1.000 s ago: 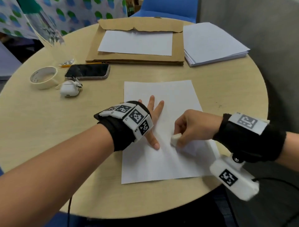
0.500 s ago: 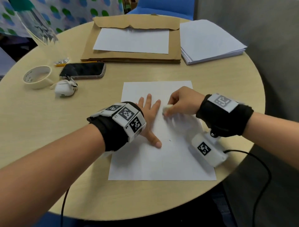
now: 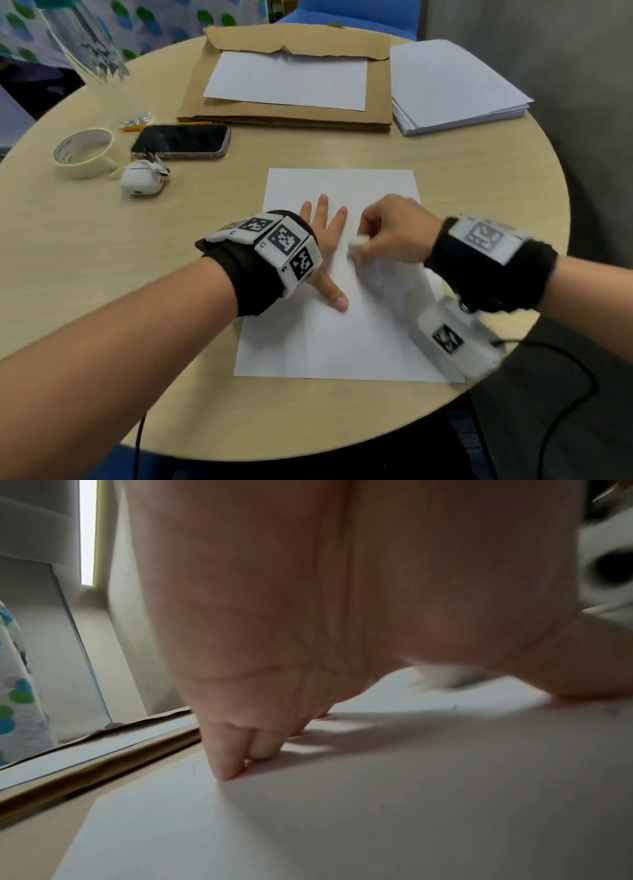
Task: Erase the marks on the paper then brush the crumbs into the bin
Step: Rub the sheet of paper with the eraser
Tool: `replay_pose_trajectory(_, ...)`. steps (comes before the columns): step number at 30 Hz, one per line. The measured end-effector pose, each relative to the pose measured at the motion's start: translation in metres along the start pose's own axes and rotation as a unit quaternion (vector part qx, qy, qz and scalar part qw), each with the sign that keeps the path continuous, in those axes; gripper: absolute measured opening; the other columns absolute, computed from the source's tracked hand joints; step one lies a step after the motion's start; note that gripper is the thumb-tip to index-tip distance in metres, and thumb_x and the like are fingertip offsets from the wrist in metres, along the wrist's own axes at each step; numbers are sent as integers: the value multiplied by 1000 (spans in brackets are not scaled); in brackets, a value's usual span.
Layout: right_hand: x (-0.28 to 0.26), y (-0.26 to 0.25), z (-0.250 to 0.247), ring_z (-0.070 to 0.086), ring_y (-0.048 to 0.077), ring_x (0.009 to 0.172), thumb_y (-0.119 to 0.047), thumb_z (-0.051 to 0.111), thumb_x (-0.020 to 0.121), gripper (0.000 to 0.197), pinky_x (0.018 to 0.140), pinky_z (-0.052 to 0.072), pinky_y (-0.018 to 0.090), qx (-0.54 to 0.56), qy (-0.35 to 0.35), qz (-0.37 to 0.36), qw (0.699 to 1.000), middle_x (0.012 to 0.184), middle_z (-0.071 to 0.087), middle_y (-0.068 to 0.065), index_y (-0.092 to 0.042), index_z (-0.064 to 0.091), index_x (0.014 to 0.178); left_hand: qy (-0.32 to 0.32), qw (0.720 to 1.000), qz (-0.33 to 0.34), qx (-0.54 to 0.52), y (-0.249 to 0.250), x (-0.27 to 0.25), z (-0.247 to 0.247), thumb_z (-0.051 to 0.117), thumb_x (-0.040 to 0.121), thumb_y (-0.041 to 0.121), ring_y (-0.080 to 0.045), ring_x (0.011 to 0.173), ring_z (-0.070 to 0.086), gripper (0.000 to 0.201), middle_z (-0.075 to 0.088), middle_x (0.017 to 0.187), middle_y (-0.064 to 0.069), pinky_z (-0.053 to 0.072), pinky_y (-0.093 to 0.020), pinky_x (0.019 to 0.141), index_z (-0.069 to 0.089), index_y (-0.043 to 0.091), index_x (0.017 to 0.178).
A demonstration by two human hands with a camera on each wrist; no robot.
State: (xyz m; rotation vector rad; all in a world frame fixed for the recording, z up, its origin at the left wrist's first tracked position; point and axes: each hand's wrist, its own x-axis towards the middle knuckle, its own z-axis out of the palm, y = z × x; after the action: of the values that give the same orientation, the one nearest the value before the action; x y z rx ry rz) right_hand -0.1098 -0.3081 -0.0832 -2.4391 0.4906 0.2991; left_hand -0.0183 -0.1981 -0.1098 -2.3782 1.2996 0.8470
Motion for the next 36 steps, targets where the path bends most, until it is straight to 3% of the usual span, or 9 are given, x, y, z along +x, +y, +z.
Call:
replay_pose_trajectory(5,-24,-1,10,53,7,59,-21,77,67,17,63,46,25,2,-140,-9,990,62,63,-7,-21,63,59,-3,1000,1,9,0,1,0,72,55,69,-39,141,-19,144,-34,149,-16,6,-55,116,-30,16,142)
replay_pose_trajectory(11,17,-6,-5,53,10,60,-24,76,69,19,51,39,20,-17,16,3,1000,59,57,-6,-21,60,59,7,1000,-1,1,1,0,1,72,58,67,-40,141,-19,142,-33,150,-17,4,-56,116,-29,17,143)
replay_pose_trajectory(15,-16,-8,16,46,6,53,-20,76,69,27,54,37,22,-49,-75,-51,995,57,52,-8,-20,52,57,12,1000,6,-6,0,4,4,75,53,67,-41,140,-21,146,-35,148,-18,1,-56,115,-31,16,142)
replay_pose_trajectory(18,-15,-8,9,50,9,58,-20,77,69,16,59,43,23,-68,-126,-40,989,61,56,-6,-17,62,64,8,1000,9,-7,1,5,5,75,53,67,-40,140,-22,148,-35,148,-18,2,-57,115,-31,16,142)
replay_pose_trajectory(23,18,-2,-9,54,11,66,-26,76,71,19,53,40,20,-49,-3,-3,999,63,59,-6,-23,60,60,14,1000,5,4,1,3,4,73,54,68,-41,141,-19,146,-34,149,-19,5,-57,115,-31,15,142)
replay_pose_trajectory(26,-3,7,2,52,10,61,-25,75,72,22,52,40,17,-39,10,-34,999,64,58,-5,-21,56,60,14,1000,4,1,1,5,4,74,53,68,-40,141,-19,147,-34,149,-18,5,-56,116,-31,16,142)
replay_pose_trajectory(29,-30,11,7,56,10,66,-25,76,70,18,67,47,24,-42,-86,-50,994,70,64,-4,-24,59,63,7,1000,4,-6,0,6,5,73,50,70,-39,141,-21,149,-37,148,-16,3,-55,116,-33,18,140)
replay_pose_trajectory(32,-20,5,-1,53,7,61,-24,79,67,17,68,47,25,-53,-151,-29,987,64,62,-7,-25,63,63,6,1000,4,0,-1,8,5,73,51,70,-39,140,-22,148,-37,148,-16,2,-55,116,-33,18,140)
replay_pose_trajectory(36,20,-2,-12,51,7,60,-28,75,71,20,55,40,20,-53,-21,-11,998,62,57,-9,-26,60,59,11,1000,2,3,0,6,5,73,53,69,-41,140,-21,147,-36,148,-17,1,-57,115,-33,17,141)
